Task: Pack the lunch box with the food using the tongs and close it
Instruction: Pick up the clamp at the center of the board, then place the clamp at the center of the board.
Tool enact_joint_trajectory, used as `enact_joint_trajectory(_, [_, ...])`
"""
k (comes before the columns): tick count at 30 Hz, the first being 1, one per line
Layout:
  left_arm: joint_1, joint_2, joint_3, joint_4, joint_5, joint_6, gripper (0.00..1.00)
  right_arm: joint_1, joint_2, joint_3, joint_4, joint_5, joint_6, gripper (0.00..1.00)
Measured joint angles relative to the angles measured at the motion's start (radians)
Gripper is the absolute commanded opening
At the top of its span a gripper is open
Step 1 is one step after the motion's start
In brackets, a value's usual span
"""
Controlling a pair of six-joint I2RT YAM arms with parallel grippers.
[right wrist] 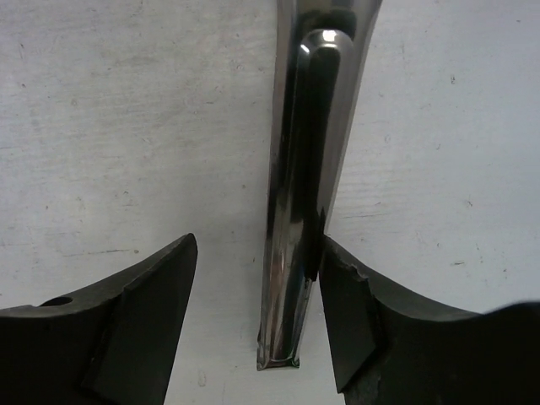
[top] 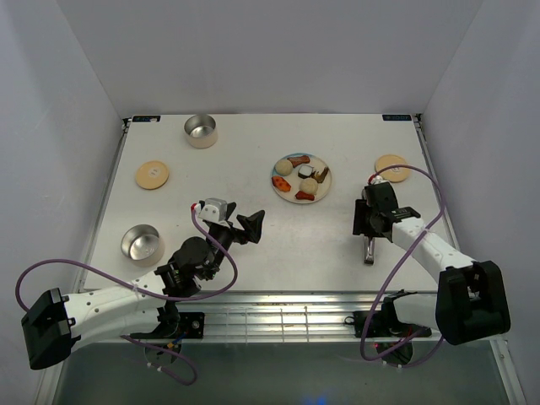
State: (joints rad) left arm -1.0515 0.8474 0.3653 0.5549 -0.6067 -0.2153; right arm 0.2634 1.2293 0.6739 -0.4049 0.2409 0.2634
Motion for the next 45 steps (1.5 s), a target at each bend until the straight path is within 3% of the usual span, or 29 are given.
enact_joint_trajectory(5, [0.000, 0.002, 0.000, 0.000, 0.000, 0.000, 0.96, 0.000, 0.003, -0.003, 0.009, 0.026, -0.009, 0.35])
enact_joint_trajectory(8, [0.000, 0.002, 0.000, 0.000, 0.000, 0.000, 0.96, 0.000, 0.000, -0.008, 0.015, 0.026, -0.008, 0.24])
enact_joint_trajectory(16, [0.000, -0.066, 0.016, -0.077, 0.003, -0.031, 0.96, 0.026, -0.180, -0.046, -0.002, -0.085, 0.003, 0.13])
enact_joint_trajectory(21, [0.000, -0.129, 0.165, -0.247, -0.001, -0.112, 0.97, 0.075, -0.342, -0.048, 0.021, -0.222, 0.037, 0.13])
enact_joint_trajectory(26, [0.000, -0.134, 0.346, -0.420, -0.006, -0.178, 0.97, 0.153, -0.378, -0.099, 0.204, -0.387, 0.127, 0.10])
enact_joint_trajectory(30, [0.000, -0.097, 0.455, -0.565, -0.057, -0.214, 0.97, 0.336, -0.219, -0.100, 0.372, -0.412, 0.192, 0.10])
enact_joint_trajectory(35, [0.004, -0.097, 0.468, -0.753, -0.105, -0.289, 0.97, 0.532, 0.090, 0.005, 0.552, -0.420, 0.262, 0.08])
enact_joint_trajectory(45, [0.037, -0.117, 0.468, -1.104, -0.173, -0.513, 0.95, 0.625, 0.523, 0.224, 0.917, -0.426, 0.467, 0.08])
